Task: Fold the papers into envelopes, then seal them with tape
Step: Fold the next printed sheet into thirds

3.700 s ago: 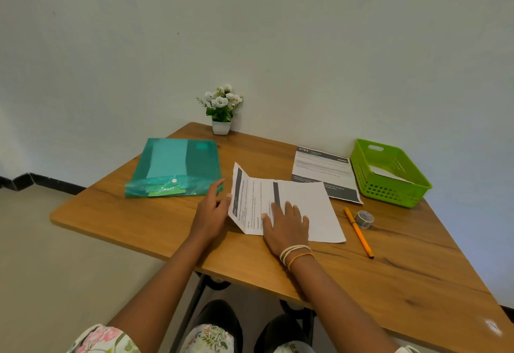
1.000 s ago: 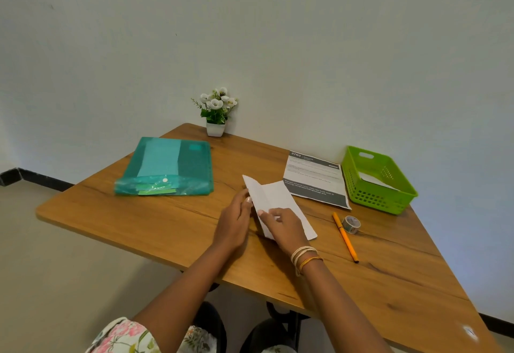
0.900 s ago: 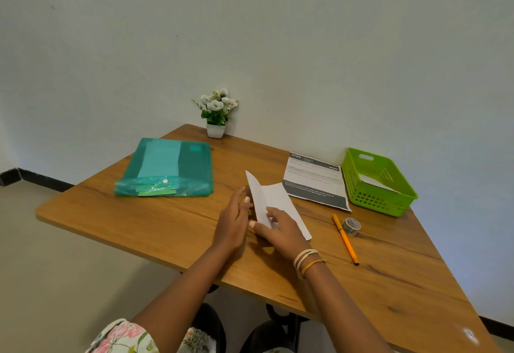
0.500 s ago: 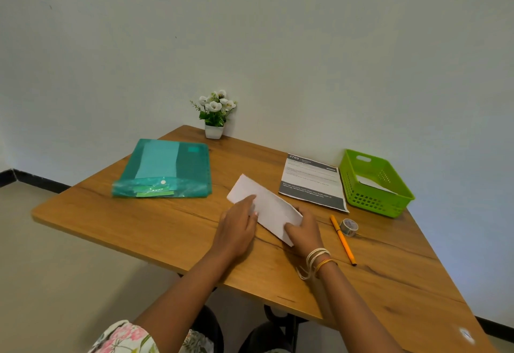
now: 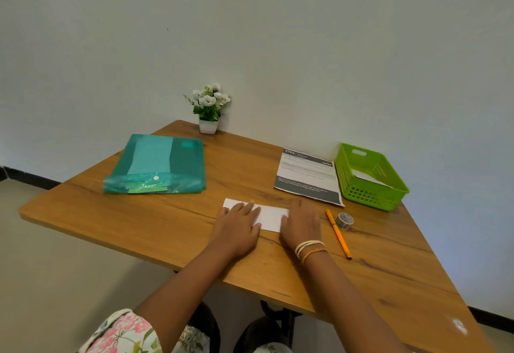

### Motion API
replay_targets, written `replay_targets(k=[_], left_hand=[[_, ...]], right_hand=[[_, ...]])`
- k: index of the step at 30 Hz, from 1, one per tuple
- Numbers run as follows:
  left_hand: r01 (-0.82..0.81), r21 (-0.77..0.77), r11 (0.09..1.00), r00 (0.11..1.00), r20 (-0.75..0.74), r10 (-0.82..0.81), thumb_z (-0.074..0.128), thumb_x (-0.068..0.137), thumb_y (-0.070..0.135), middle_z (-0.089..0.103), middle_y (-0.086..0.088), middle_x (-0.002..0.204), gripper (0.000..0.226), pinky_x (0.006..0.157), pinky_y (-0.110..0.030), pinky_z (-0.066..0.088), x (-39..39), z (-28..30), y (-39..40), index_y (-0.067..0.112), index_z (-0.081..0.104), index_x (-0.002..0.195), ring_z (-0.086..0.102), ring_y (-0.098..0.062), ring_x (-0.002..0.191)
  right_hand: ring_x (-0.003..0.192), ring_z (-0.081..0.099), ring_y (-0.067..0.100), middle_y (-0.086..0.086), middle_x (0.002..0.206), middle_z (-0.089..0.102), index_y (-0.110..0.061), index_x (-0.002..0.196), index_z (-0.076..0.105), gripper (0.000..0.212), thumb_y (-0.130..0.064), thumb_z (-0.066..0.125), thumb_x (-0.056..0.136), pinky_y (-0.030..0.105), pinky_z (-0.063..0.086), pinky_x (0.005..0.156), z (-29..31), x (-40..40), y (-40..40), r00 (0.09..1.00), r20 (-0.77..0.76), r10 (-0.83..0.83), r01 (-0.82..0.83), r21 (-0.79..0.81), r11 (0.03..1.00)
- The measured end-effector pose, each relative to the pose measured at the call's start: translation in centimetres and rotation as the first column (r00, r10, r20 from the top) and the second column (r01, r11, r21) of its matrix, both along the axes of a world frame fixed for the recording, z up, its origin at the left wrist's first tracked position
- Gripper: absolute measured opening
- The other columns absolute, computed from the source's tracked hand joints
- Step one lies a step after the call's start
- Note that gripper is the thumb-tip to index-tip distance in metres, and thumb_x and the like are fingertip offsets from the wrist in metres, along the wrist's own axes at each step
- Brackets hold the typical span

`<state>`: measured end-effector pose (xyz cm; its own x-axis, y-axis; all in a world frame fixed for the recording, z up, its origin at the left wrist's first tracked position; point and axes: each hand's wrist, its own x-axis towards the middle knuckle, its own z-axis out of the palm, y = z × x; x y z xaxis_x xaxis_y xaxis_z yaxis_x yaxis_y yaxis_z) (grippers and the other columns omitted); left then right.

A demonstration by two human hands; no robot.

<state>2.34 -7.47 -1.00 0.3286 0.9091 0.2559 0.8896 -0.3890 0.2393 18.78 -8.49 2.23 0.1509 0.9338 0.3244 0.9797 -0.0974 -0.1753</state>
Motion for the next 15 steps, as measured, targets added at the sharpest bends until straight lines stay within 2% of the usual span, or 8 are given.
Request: replay_targets(k=[2, 4, 8, 11, 15], left_hand=[[-0.004, 0.017, 1.000, 0.999, -0.037, 0.005, 0.027, 0.098, 0.041, 0.030, 0.005, 0.156, 0.051, 0.109, -0.041, 0.023, 0.0, 0.1, 0.1, 0.030, 0.032, 0.147, 0.026, -0.015, 0.142], [-0.007, 0.009, 1.000, 0.999, -0.051, 0.008, 0.025, 0.098, 0.039, 0.029, 0.006, 0.156, 0.050, 0.109, -0.041, 0.022, 0.0, 0.1, 0.1, 0.030, 0.030, 0.147, 0.025, -0.015, 0.142], [-0.027, -0.063, 0.998, 0.997, -0.073, 0.022, 0.021, 0.098, 0.038, 0.017, 0.007, 0.160, 0.054, 0.116, -0.042, 0.014, -0.1, 0.0, 0.2, 0.028, 0.019, 0.152, 0.015, -0.011, 0.146], [-0.050, -0.131, 0.990, 0.996, -0.076, 0.040, 0.020, 0.099, 0.036, 0.008, 0.006, 0.161, 0.056, 0.119, -0.043, 0.005, -0.3, 0.0, 0.3, 0.025, 0.011, 0.153, 0.007, -0.011, 0.148], [-0.091, -0.163, 0.982, 0.994, -0.080, 0.079, 0.019, 0.099, 0.036, 0.004, 0.004, 0.162, 0.057, 0.120, -0.041, 0.005, -1.3, 0.1, 0.2, 0.023, 0.007, 0.153, 0.003, -0.013, 0.148]], right_hand=[[0.132, 0.039, 0.024, 0.008, 0.145, 0.041, -0.016, 0.140, 0.038, 0.046, -0.028, 0.044, 0.096, 0.038, 0.035, 0.109, -1.0, -1.7, -0.5, 0.978, -0.085, 0.192, -0.196, -0.050, 0.979], [0.145, 0.020, 0.019, 0.002, 0.157, 0.023, -0.020, 0.149, 0.024, 0.050, -0.031, 0.031, 0.101, 0.040, 0.019, 0.118, -1.7, -2.7, -0.7, 0.951, -0.121, 0.286, -0.304, -0.179, 0.936], [0.148, 0.007, 0.015, -0.002, 0.161, 0.009, -0.020, 0.152, 0.013, 0.054, -0.038, 0.021, 0.102, 0.039, 0.008, 0.119, -1.8, -2.1, -0.5, 0.963, -0.072, 0.259, -0.268, -0.293, 0.918], [0.148, 0.007, 0.016, 0.000, 0.161, 0.007, -0.020, 0.153, 0.012, 0.055, -0.039, 0.020, 0.102, 0.039, 0.010, 0.119, -1.6, -0.5, -0.7, 0.977, -0.040, 0.210, -0.212, -0.314, 0.925], [0.148, 0.008, 0.017, 0.000, 0.161, 0.008, -0.019, 0.152, 0.012, 0.055, -0.040, 0.020, 0.102, 0.038, 0.011, 0.118, -1.7, 1.9, -1.3, 0.991, -0.025, 0.130, -0.132, -0.310, 0.942]])
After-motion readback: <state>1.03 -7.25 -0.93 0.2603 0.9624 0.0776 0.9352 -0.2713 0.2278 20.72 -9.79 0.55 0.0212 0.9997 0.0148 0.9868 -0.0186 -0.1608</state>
